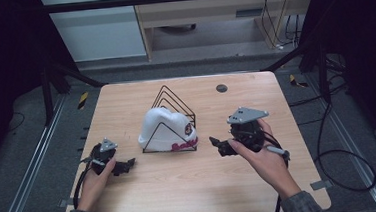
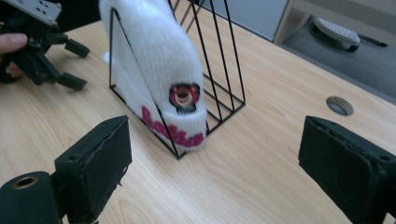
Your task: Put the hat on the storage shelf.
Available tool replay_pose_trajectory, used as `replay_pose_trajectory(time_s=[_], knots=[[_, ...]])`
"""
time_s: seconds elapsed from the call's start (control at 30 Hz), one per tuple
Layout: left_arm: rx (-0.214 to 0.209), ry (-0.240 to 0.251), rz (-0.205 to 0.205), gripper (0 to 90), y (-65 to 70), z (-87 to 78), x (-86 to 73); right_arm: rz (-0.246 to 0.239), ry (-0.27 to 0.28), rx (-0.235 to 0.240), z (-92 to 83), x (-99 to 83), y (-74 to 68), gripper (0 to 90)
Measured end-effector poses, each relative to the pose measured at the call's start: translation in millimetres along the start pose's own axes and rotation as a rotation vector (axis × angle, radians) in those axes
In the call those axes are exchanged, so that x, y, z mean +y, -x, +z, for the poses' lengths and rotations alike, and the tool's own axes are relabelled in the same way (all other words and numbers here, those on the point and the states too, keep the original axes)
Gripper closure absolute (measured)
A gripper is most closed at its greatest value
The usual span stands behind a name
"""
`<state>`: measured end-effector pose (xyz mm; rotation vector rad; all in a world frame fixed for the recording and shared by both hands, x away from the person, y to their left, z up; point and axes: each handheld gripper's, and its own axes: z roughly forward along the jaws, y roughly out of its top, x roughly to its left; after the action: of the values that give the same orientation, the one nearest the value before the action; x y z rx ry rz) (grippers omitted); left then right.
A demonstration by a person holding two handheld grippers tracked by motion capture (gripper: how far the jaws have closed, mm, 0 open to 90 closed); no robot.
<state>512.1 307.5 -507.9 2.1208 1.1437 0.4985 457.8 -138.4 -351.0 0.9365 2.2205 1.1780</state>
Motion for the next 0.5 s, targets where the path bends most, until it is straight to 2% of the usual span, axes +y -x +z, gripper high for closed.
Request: replay_pose_trajectory(time_s=[0.17,0.5], knots=[[0.0,0.0,0.0,0.0,0.0,0.0,0.0,-0.003,-0.01,-0.022,-4.1,-21.6,5.2,11.0],[0.0,0.0,0.0,0.0,0.1,0.0,-0.1,0.035,-0.056,-0.028,0.3,-66.9,12.5,11.1]])
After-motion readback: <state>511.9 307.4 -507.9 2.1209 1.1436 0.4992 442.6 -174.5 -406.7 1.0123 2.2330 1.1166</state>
